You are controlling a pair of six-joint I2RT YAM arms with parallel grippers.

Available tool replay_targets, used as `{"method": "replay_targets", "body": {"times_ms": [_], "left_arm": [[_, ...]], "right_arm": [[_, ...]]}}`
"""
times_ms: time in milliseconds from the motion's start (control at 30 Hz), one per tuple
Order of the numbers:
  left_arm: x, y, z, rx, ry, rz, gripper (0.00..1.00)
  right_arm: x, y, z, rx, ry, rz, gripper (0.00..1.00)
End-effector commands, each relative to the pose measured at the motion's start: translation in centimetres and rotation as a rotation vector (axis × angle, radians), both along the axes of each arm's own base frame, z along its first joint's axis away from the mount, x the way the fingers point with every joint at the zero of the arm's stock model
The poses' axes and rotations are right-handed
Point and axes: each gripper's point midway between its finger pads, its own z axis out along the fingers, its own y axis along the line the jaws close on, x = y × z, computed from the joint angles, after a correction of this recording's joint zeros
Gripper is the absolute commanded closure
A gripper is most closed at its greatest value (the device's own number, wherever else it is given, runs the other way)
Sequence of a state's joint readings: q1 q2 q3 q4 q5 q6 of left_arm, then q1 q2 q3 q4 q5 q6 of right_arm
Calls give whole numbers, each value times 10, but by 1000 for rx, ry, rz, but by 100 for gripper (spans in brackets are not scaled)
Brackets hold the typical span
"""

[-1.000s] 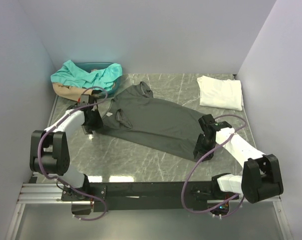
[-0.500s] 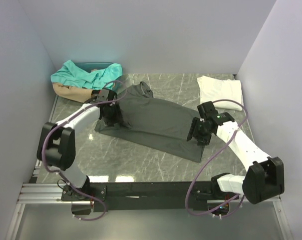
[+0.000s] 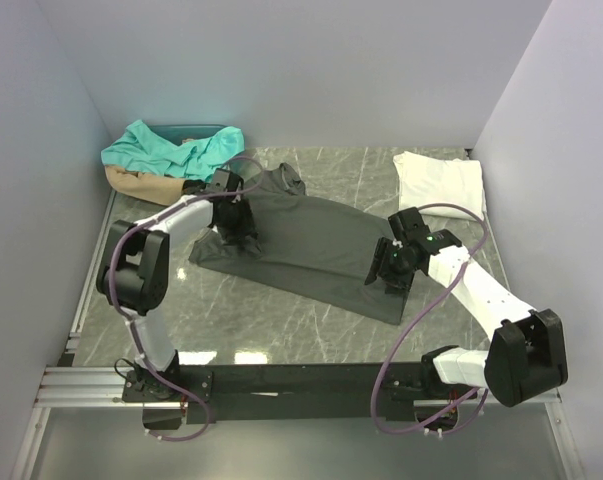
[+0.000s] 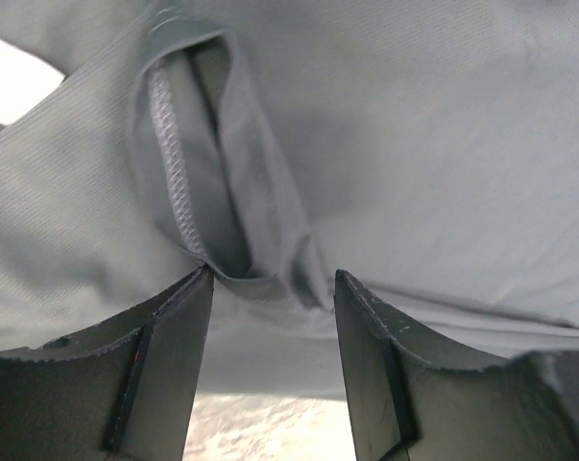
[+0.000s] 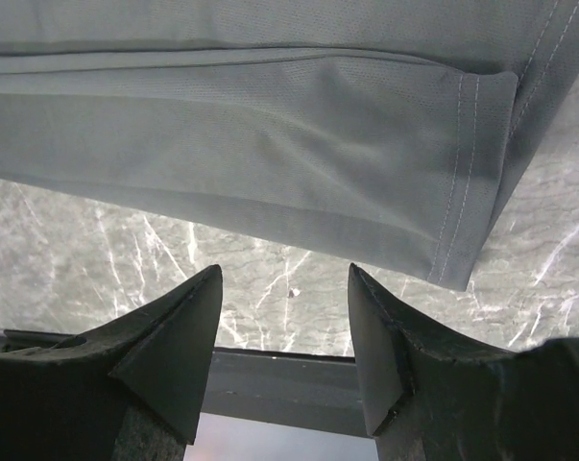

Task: Fold and stack the t-shirts
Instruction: Fold the tshirt

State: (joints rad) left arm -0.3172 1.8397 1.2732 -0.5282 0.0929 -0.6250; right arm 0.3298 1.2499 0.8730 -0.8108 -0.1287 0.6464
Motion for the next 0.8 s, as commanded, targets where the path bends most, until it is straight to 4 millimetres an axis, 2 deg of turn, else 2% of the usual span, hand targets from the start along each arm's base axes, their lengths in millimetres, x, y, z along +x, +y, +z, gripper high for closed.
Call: {"method": "replay_targets", "body": {"times_ms": [0,100,333,367,400,467,633,767], "left_arm": [[13,-22,1,-51,-17,-37,41],[16,-34,-2,-55,-13,-59,41],[32,-68,11,-88,-57,-111,42],[30,-73,7,-79,-46,-125,42],[35,-78,12,-83,-61,-132,42],[35,-85,11,-73,-59,-150,42],[35,-94,15,-73,-71,-173,42],[38,-93,32,-70,-109,-171,41]], "right_arm": [[4,6,2,21,-24,0,38],[5,7,2,24,-23,0,38],[6,8,3,25,-21,3,38],[5,7,1,24,-15,2,38],[5,7,1,23,-14,2,38],[4,7,0,23,-11,7,38],[5,8,-2,24,-12,6,38],[10,11,-1,31,-19,12,38]]}}
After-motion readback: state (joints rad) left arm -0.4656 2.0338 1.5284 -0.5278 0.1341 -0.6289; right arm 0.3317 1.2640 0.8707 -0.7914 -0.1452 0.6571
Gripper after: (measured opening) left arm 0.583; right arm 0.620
